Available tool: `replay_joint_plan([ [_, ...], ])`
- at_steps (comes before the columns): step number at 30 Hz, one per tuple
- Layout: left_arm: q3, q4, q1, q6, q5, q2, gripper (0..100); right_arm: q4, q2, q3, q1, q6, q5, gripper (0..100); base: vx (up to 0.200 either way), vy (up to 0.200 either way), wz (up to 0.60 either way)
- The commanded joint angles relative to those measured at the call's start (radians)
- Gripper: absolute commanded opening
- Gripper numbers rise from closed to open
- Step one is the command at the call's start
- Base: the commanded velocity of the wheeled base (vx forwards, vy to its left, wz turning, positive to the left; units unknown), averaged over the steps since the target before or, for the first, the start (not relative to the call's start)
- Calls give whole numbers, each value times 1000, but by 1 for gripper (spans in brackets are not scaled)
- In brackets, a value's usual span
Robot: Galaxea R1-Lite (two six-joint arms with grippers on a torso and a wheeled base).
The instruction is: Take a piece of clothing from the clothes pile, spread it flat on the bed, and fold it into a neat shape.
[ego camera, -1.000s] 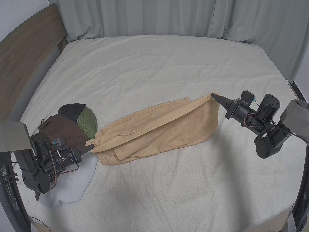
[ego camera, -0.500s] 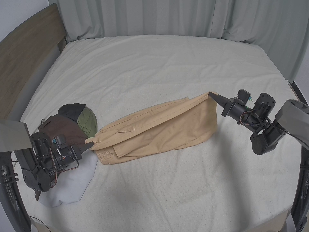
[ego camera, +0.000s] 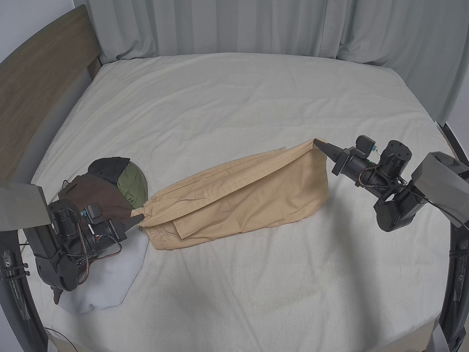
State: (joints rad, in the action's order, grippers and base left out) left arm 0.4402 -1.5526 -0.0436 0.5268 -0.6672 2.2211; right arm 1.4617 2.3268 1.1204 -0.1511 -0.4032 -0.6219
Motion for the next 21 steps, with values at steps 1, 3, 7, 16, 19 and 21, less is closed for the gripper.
replay_joint_plan([
  [1, 5, -1, 4, 4, 0, 8, 0, -1, 26, 29, -2, 0, -1, 0, 0, 0, 0],
  [3, 11, -1, 4, 4, 1, 14, 0, -3, 31, 35, -2, 0, -1, 0, 0, 0, 0],
  [7, 20, -1, 4, 4, 20, 32, 0, -3, 39, 45, 1, 0, 4, 0, 0, 0, 0],
  [16, 32, -1, 4, 5, 21, 40, 0, -15, 42, 55, -1, 0, 5, 0, 0, 0, 0],
  [19, 40, -1, 4, 7, 23, 51, 0, -29, 59, 85, -1, 0, 5, 0, 0, 0, 0],
  [21, 52, -1, 2, 7, 23, 60, 0, -43, 72, 108, 1, 0, 5, 0, 0, 0, 0],
])
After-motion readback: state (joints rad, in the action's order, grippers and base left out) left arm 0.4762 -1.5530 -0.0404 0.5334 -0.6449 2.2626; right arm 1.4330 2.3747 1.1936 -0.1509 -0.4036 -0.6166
